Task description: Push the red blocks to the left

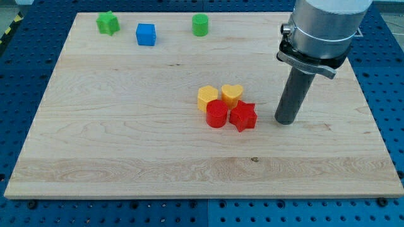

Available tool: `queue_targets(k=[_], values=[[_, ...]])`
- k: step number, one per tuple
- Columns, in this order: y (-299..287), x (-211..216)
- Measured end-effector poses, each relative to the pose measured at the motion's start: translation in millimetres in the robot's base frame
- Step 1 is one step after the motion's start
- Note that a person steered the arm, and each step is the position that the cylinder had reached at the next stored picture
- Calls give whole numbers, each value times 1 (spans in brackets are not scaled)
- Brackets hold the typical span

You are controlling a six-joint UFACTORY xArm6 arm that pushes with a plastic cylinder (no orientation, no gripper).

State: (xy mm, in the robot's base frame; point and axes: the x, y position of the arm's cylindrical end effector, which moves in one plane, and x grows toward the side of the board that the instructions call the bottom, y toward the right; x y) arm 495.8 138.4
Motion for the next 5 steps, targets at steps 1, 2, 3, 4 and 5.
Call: queue_targets(k=[1, 2, 3, 4, 5], values=[[-5, -1], [-22, -7], [-27, -10], [-39, -13], [-48, -13]])
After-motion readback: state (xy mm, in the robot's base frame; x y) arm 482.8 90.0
